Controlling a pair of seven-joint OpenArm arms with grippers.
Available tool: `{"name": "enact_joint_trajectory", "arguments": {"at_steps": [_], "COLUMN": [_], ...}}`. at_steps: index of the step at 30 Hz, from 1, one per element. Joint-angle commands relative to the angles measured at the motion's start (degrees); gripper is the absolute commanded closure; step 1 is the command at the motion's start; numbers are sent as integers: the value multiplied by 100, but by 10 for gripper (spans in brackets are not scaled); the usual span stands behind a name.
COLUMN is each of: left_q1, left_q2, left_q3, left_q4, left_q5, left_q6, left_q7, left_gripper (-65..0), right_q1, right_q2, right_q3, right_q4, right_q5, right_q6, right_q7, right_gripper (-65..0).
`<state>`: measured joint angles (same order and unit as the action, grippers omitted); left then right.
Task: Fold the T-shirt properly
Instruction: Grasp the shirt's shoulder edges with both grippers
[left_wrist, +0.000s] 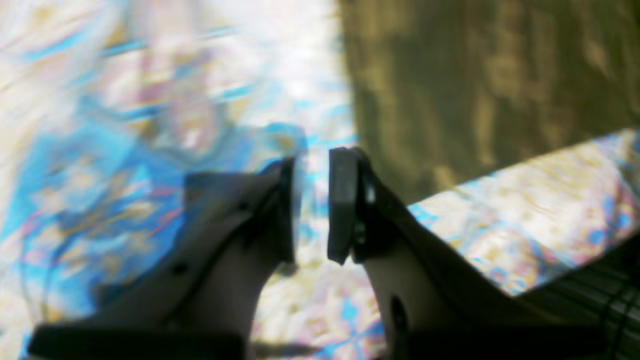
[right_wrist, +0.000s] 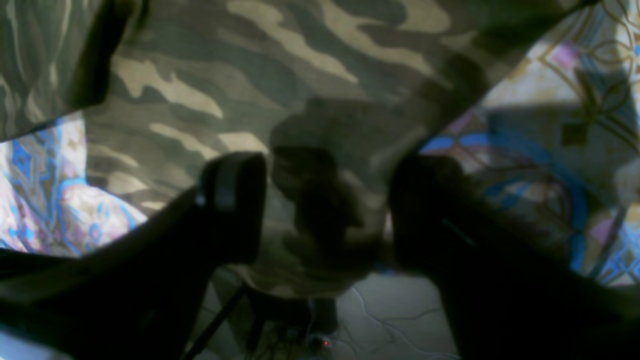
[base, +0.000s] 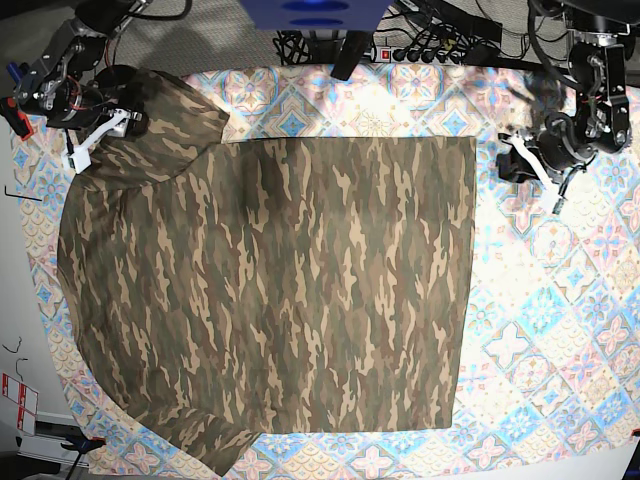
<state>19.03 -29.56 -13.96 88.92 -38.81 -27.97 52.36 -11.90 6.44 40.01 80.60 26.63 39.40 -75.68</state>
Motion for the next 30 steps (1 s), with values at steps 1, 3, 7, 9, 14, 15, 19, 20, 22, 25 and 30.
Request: {"name": "enact_joint_trajectory", "arguments": {"at_steps": [1,3,7,9,14,15,19,20,22,25,30], "left_q1": [-61,-166,-439,-500,-782,-896,-1186,-1204,-1239,-1239,-1204], "left_q2": [-46,130,244,244,209,226,437,517,657,780,815], "left_q3": [-42,-33,-33,-15,670,899,1672,1708,1734,1752,1752], "left_q4": [53,-18,-747,-1029,-1530,-1671,-1978,-1978,-1996,-1996,-1996], "left_q5": [-45,-36,-36,-36,-36,-36,-89,-62,-53,-53,-45], "left_q6": [-83,-162,-162,-170,-170,-170,-188,-241,-434,-636,-1006], "left_q7": [-71,-36,-80,-106,-423,-431,-449,-449,-449,-423,-423], "left_gripper": [-103,-103,-103,-103,-103,-103,-103,-103,-103,-103,-98], "right_q1": [-45,-45,-54,-63,-133,-133,-133,-133,-142,-142,-133], "right_q2": [-156,-156,-156,-156,-156,-156,-156,-156,-129,29,38], "right_q3": [-84,-84,-84,-84,-93,-93,-102,-128,-339,-779,-1051], "right_q4": [-126,-126,-126,-126,-117,-117,-108,-73,-55,-55,-55], "right_q5": [66,66,58,58,58,58,58,58,58,58,58], "right_q6": [60,60,60,60,60,60,60,60,60,60,60], "right_q7": [-269,-269,-269,-278,-278,-278,-313,-313,-313,-278,-181], "right_gripper": [-385,-385,-385,-385,-385,-385,-385,-385,-385,-374,-212]}}
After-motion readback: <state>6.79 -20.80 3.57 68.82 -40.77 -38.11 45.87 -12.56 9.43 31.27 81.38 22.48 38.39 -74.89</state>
